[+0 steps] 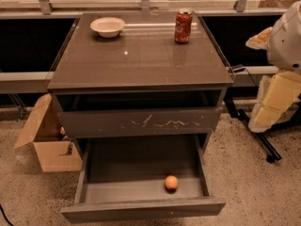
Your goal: Pick orange from middle drawer and place on counter
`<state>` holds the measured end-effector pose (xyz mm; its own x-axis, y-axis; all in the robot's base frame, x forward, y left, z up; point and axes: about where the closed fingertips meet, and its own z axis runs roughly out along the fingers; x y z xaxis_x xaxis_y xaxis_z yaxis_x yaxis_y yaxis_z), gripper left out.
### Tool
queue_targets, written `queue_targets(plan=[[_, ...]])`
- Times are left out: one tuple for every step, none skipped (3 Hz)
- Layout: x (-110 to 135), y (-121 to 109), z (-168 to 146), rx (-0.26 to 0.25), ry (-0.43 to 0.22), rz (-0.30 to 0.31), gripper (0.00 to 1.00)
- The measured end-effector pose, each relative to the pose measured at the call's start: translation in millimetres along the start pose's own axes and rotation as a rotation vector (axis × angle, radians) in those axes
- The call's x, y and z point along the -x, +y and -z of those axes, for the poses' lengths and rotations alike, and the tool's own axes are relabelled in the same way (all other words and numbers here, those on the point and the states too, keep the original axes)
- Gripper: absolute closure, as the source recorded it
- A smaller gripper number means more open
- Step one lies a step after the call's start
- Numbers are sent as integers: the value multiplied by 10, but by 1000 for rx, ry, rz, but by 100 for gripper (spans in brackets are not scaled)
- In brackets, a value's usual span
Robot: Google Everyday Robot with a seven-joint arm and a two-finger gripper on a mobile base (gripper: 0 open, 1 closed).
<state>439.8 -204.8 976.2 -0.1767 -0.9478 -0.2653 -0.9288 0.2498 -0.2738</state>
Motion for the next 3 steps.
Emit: queue_targets(plan=[[4, 160, -386, 66, -82, 18, 0], [-23, 369, -853, 155, -167, 7, 0], [-22, 370, -855, 155, -167, 8, 0]])
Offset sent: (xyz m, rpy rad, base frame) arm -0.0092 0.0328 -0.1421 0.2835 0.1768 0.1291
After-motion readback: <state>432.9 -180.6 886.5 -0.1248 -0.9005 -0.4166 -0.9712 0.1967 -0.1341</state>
